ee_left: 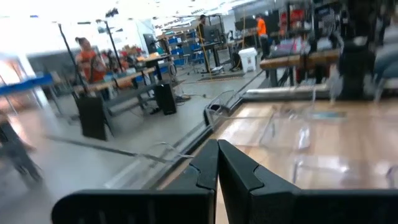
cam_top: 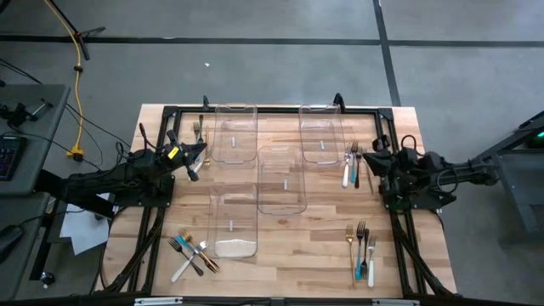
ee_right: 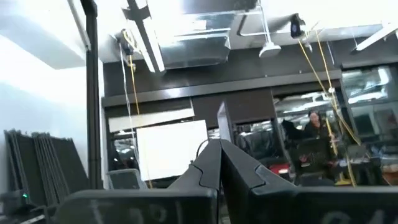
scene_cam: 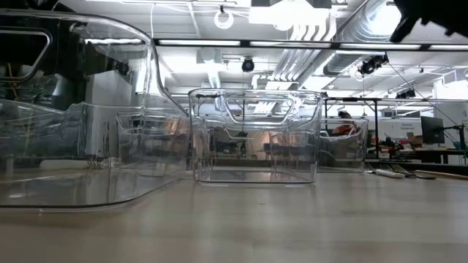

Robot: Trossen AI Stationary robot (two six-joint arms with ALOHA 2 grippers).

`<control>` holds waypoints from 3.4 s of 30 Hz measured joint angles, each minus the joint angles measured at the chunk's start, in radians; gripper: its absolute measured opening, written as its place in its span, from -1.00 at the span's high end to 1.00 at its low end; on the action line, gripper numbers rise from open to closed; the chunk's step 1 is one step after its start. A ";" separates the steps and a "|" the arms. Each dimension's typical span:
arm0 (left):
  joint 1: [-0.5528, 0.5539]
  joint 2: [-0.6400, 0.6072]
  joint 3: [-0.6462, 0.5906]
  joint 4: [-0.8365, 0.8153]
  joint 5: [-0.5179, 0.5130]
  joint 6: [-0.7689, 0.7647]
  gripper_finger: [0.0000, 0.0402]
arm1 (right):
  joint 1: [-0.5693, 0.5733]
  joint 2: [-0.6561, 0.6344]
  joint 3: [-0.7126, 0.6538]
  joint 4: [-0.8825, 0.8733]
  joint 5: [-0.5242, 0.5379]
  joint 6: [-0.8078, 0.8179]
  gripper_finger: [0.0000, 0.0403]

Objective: Sort silverware by color (type)
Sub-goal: Put the white fork into the top right transparent bin

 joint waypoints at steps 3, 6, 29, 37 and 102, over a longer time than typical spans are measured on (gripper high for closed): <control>0.000 0.000 0.000 0.002 0.009 -0.149 0.98 | 0.000 0.074 0.088 -0.091 0.024 -0.025 1.00; 0.000 0.000 0.000 0.004 0.010 -0.208 0.98 | 0.000 0.134 0.180 -0.230 0.071 -0.045 1.00; 0.000 0.393 0.390 -0.304 -0.053 -0.424 0.56 | 0.000 0.288 0.292 -0.526 0.204 0.022 1.00; 0.000 0.706 0.685 -0.884 -0.052 -0.706 0.17 | 0.000 0.289 0.292 -0.533 0.204 0.047 1.00; -0.046 1.372 0.473 -0.867 0.112 -0.920 0.15 | 0.000 0.289 0.291 -0.645 0.200 0.122 1.00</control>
